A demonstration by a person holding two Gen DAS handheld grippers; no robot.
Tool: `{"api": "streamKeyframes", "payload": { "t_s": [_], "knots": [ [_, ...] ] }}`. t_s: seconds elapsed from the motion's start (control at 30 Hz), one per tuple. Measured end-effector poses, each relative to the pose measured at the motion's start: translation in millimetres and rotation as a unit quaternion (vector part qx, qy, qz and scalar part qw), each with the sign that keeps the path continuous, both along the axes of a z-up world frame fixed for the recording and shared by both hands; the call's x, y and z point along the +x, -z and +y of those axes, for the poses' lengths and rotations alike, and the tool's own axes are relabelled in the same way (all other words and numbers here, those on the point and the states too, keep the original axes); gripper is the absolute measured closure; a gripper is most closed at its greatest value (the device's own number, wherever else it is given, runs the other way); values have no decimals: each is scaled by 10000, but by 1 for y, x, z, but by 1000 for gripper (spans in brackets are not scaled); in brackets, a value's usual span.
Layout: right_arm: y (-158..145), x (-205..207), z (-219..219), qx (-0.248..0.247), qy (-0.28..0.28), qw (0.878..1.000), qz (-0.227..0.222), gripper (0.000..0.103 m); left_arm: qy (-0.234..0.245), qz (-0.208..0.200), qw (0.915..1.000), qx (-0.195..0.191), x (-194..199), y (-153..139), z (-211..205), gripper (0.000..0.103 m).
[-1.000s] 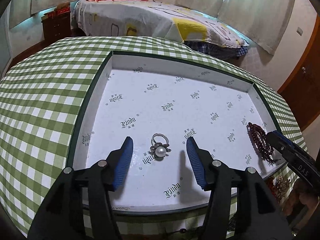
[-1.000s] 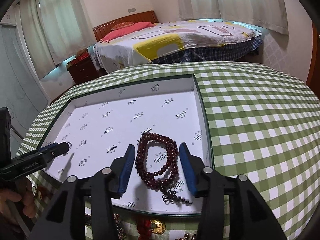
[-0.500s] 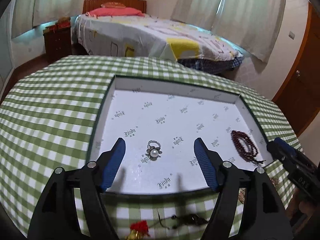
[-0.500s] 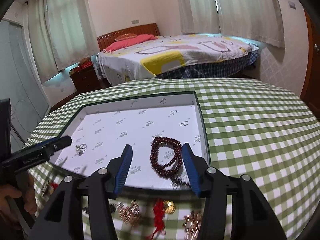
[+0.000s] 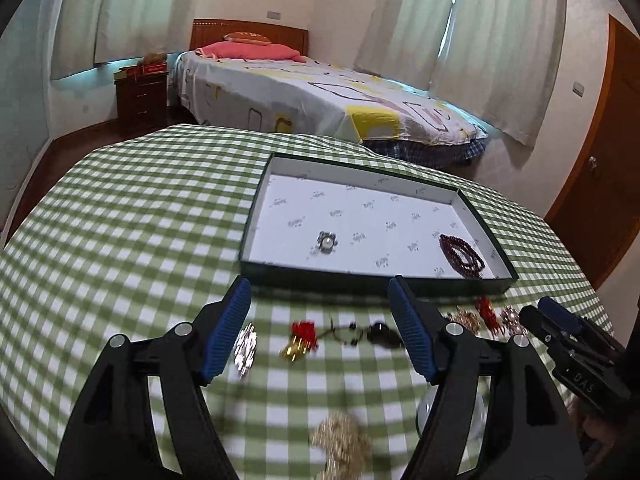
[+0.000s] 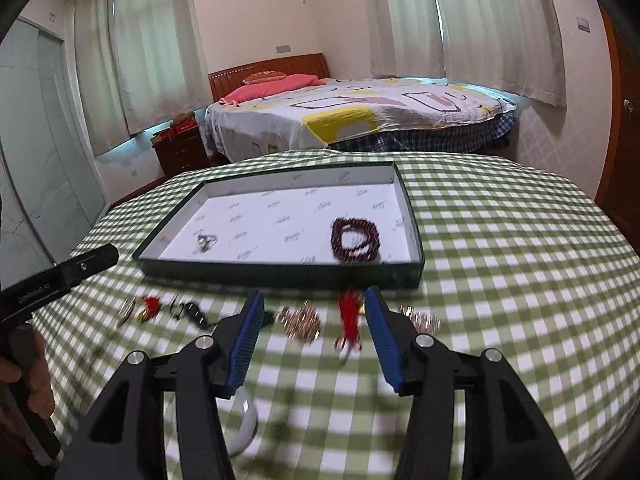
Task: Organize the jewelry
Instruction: 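Grasp the pearl necklace with the left gripper while the right gripper grasps the jade bangle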
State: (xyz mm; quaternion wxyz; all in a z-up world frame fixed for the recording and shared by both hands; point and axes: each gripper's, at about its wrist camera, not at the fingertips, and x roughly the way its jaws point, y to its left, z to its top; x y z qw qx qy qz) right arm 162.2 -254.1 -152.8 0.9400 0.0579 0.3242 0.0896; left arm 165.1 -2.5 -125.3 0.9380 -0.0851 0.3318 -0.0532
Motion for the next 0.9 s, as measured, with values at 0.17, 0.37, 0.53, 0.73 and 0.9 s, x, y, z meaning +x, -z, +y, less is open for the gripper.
{"api": "streamKeyframes", "payload": {
  "t_s": [0.17,0.37,0.53,0.73,0.9],
  "knots": [
    [2,-23,9,-6,-107,9999,-42,51,-88,-113,9999,67,-31,-1,5,34],
    [4,-44,24,-51,-255,9996,-129,49,-159,-158,9996,186,-64,7,11,34],
    [9,-53,33,-36,-282,9995,-154,44,-218,-187,9994,184,-82,12,16,34],
    [16,-60,49,-146,-346,9991,-205,36,-291,-327,9989,161,-94,16,22,34],
    [25,-57,63,-242,-428,9987,-118,34,-339,-274,9989,174,-94,22,26,34]
  ]
}}
